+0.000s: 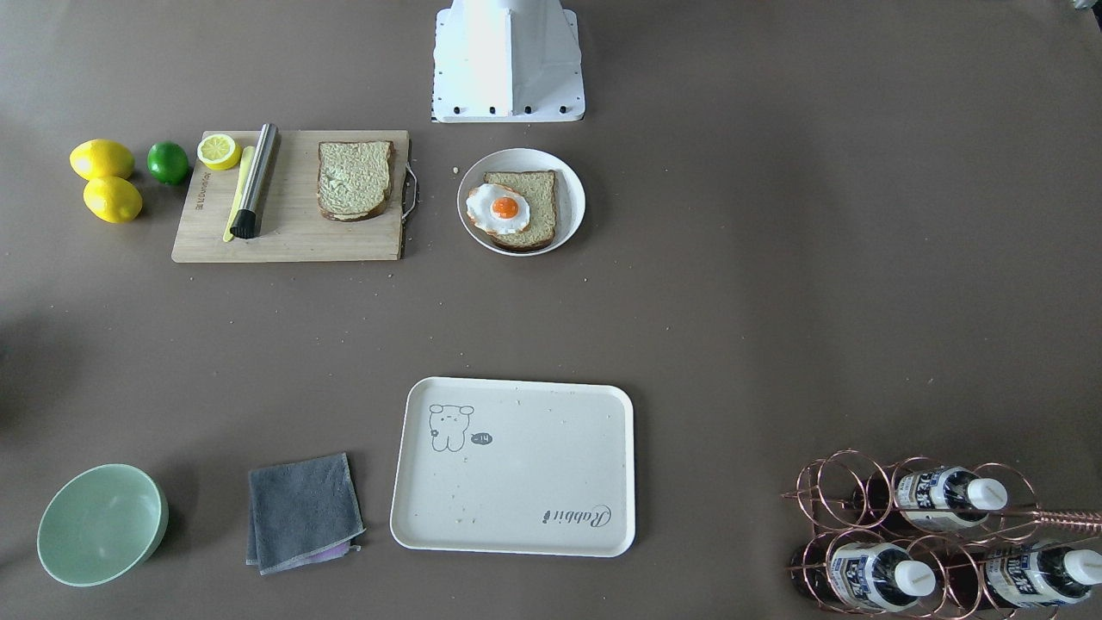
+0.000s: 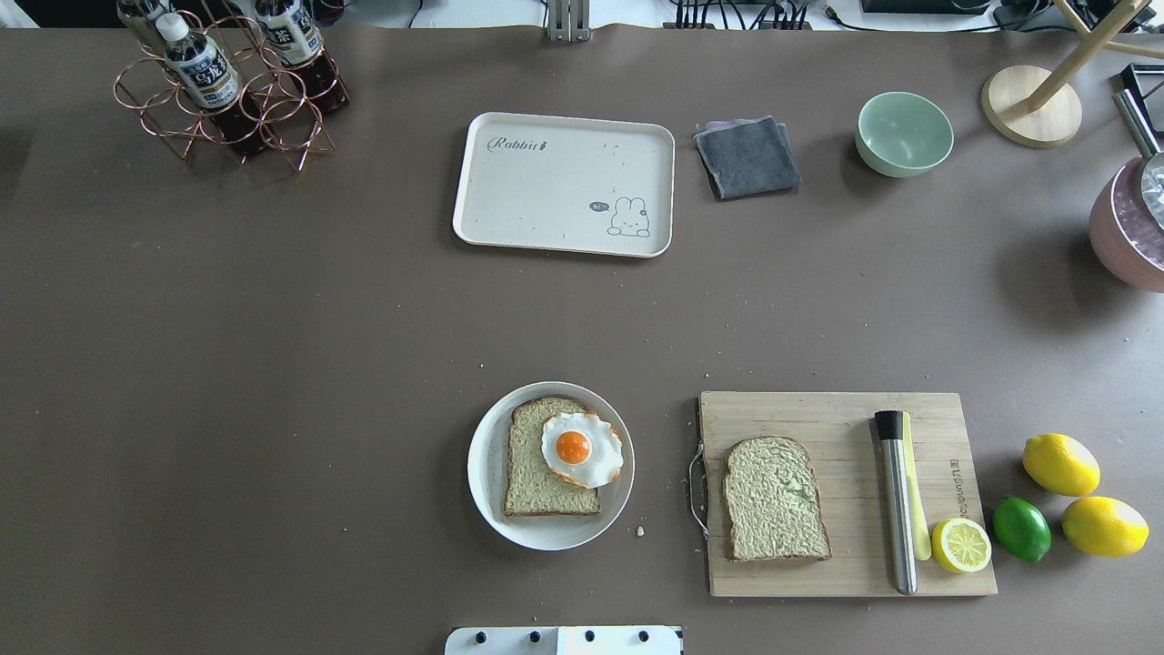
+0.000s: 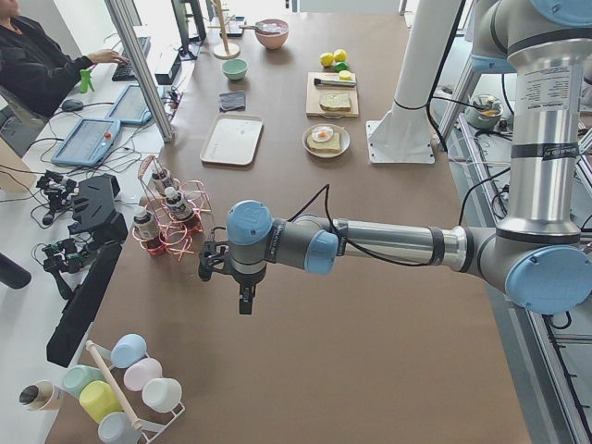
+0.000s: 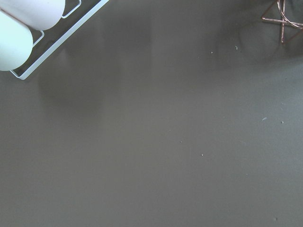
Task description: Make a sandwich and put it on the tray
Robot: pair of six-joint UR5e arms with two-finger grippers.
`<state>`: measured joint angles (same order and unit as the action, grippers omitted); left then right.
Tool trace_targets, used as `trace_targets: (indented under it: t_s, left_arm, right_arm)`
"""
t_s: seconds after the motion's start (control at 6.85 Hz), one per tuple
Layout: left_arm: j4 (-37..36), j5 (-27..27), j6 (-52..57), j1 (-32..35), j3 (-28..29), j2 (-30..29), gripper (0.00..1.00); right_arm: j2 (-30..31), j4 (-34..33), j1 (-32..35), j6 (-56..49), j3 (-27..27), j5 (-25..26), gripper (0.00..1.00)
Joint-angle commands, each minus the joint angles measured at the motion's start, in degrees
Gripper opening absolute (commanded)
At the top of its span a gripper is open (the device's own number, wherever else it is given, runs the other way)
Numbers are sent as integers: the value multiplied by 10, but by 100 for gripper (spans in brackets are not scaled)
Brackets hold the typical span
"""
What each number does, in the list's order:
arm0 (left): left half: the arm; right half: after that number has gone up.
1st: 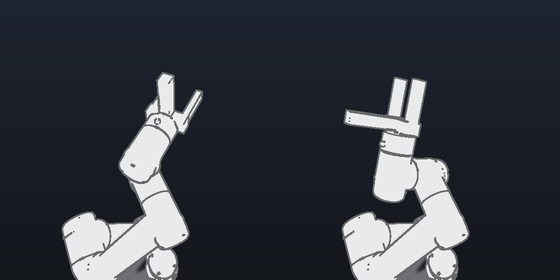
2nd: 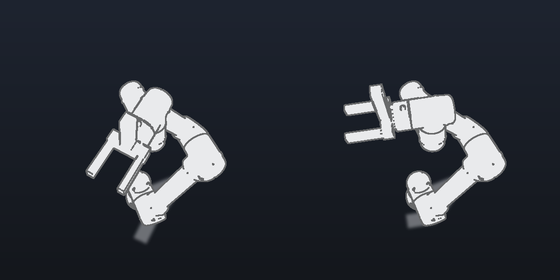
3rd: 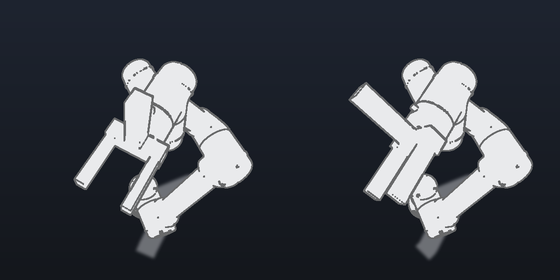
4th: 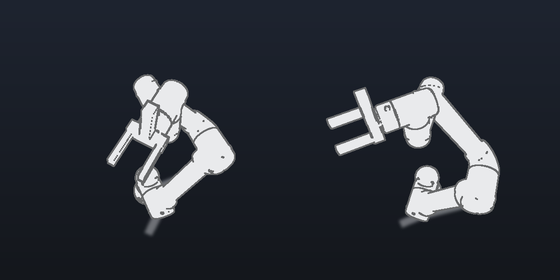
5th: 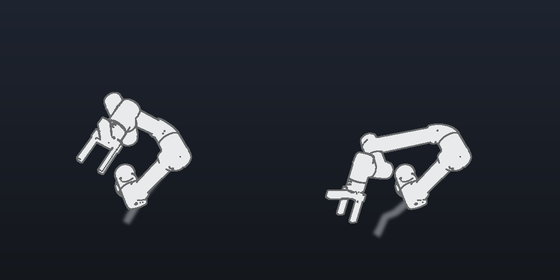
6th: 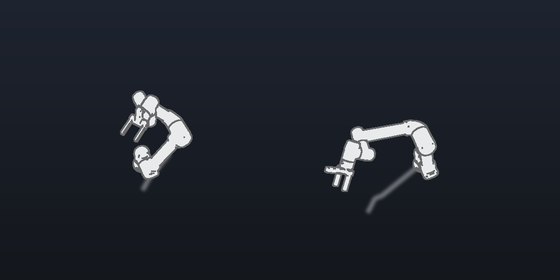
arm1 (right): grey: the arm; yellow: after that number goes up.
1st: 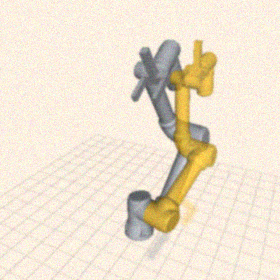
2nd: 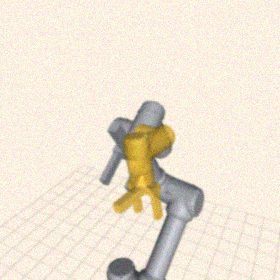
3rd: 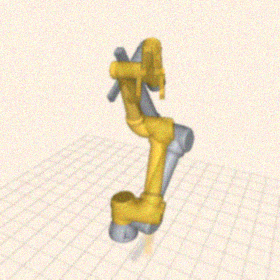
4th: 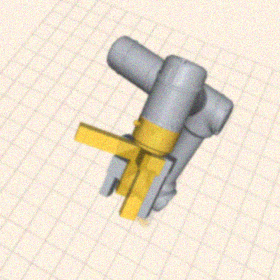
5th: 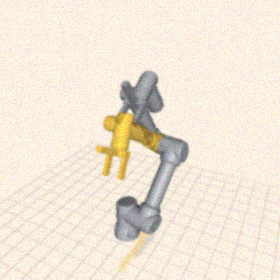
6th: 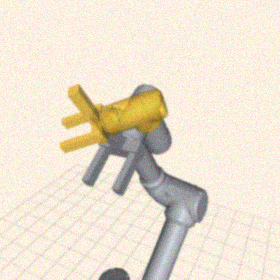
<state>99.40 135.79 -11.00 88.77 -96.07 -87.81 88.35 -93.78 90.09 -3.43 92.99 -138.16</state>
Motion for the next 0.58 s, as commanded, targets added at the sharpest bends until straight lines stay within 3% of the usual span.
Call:
trace_targets:
  t_s: [0.0, 0.44]
  left_arm:
    - [0, 0, 0, 0, 0, 0, 97]
    - [0, 0, 0, 0, 0, 0, 97]
  right_arm:
    - [1, 0, 0, -1, 0, 0, 99]
    - [-3, 0, 0, -1, 0, 0, 99]
